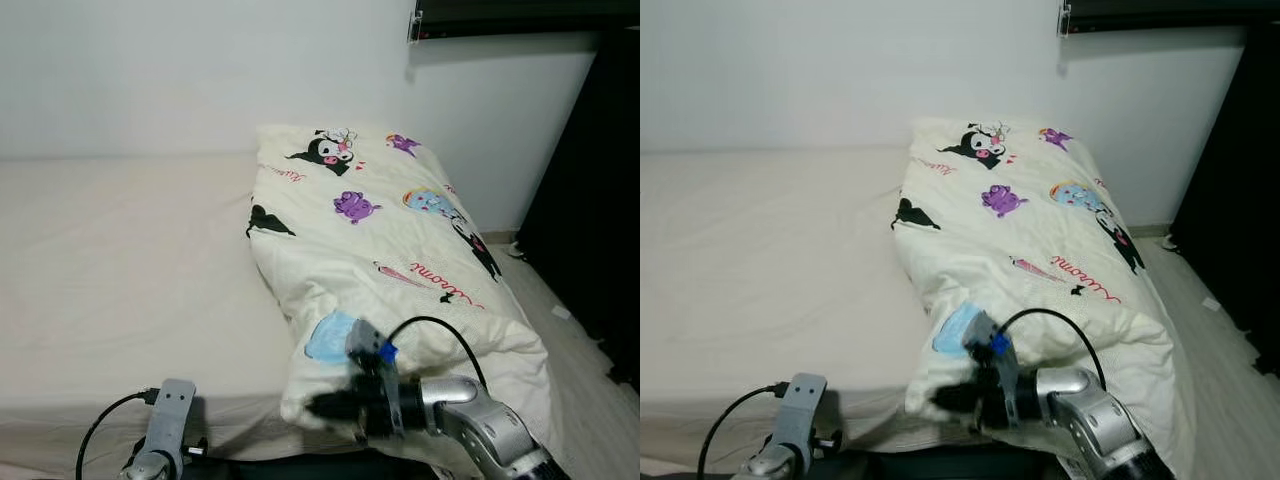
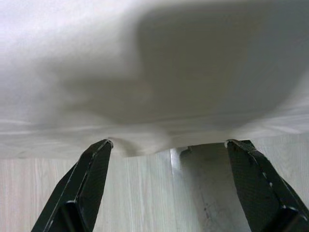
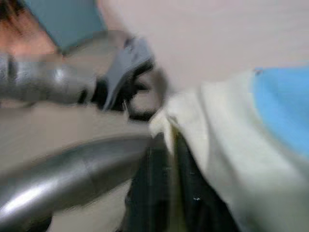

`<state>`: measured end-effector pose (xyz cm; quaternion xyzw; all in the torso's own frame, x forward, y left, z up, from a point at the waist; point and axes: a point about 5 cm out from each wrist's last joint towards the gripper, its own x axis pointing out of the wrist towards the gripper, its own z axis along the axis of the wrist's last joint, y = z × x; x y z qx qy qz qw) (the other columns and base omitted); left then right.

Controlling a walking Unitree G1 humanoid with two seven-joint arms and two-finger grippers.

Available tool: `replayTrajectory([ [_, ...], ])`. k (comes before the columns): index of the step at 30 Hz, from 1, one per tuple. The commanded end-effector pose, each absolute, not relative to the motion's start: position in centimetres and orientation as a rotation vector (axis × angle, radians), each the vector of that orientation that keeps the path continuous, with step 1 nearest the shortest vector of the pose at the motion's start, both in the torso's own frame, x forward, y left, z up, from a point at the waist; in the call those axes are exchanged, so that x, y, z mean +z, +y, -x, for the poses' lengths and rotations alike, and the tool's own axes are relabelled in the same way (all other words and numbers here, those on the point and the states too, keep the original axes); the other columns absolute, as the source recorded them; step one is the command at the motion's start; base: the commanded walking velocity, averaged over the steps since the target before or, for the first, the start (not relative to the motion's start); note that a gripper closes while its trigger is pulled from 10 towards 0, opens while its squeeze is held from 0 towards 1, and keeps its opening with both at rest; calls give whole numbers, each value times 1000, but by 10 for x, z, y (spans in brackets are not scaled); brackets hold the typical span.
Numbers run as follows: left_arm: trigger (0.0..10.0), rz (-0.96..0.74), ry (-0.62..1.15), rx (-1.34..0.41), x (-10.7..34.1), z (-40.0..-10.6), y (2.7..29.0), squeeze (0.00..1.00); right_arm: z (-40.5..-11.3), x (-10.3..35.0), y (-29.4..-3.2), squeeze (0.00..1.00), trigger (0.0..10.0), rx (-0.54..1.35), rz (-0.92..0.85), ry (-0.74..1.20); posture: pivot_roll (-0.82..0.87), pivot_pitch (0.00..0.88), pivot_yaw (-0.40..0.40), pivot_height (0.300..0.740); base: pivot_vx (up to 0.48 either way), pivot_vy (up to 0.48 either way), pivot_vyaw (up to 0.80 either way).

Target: Clean up the room

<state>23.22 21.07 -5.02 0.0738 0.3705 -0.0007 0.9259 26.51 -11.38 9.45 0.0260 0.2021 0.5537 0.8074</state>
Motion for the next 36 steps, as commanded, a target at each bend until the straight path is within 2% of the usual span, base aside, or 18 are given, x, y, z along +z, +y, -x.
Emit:
replayTrajectory([
  [1, 10000, -163, 791, 1, -54, -226, 213, 0, -272, 105, -113, 1000, 10000, 1158, -106, 377, 48, 0, 27, 490, 0, 0, 0],
  [2, 10000, -163, 793, -1, -55, -226, 211, 0, -273, 113, -113, 1000, 10000, 1154, -163, 347, 47, 0, 25, 490, 0, 0, 0],
  [8, 10000, -163, 793, -2, -55, -226, 210, 0, -273, 116, -112, 1000, 10000, 1166, -180, 344, 47, 0, 25, 490, 0, 0, 0],
  [10, 10000, -168, 794, -2, -55, -226, 209, 0, -248, 108, -99, 1000, 10000, 1321, -194, 423, 45, 0, 20, 490, 0, 0, 0],
  [13, 10000, -176, 793, 7, -54, -227, 211, 0, -230, 108, -91, 1000, 10000, 1431, -244, 453, 44, 0, 19, 490, 0, 0, 0],
  [21, 10000, -185, 791, 22, -53, -228, 213, 0, -225, 111, -93, 1000, 10000, 1463, -268, 470, 43, 0, 19, 490, 0, 0, 0],
  [23, 10000, -120, 703, 111, -37, -248, 221, 0, -227, 126, -103, 1000, 10000, 1449, -371, 442, 36, 0, 13, 490, 0, 0, 0],
  [24, 10000, -120, 703, 111, -37, -248, 221, 0, -227, 126, -103, 1000, 10000, 1449, -371, 442, 36, 0, 13, 490, 0, 0, 0],
  [27, 10000, -45, 502, 237, 4, -286, 242, 0, -231, 149, -125, 976, 10000, 1375, -488, 347, 40, 0, 5, 490, 0, 0, 0],
  [29, 10000, -45, 502, 237, 4, -286, 242, 0, -231, 149, -125, 976, 10000, 1375, -488, 347, 40, 0, 5, 490, 0, 0, 0],
  [30, 10000, -42, 433, 263, 19, -297, 250, 0, -235, 158, -134, 902, 10000, 1330, -520, 278, 36, 0, 4, 490, 0, 0, 0],
  [31, 10000, -32, 339, 301, 39, -310, 259, 0, -245, 170, -147, 435, 10000, 1238, -585, 169, 30, 0, 4, 490, 0, 0, 0],
  [32, 10000, -22, 269, 326, 55, -318, 266, 0, -252, 179, -159, 325, 10000, 1166, -635, 90, 30, 0, 4, 490, 0, 0, 0],
  [33, 10000, -39, 204, 342, 70, -325, 272, 0, -260, 186, -173, 0, 10000, 1064, -658, 16, 31, 0, 3, 490, 0, 0, 0],
  [34, 10000, -39, 204, 342, 70, -325, 272, 0, -260, 186, -173, 0, 10000, 1064, -658, 16, 31, 0, 3, 490, 0, 0, 0],
  [36, 10000, -115, 112, 396, 97, -335, 286, 0, -272, 189, -193, 0, 10000, 904, -681, -41, 32, 0, 3, 490, 0, 0, 0],
])
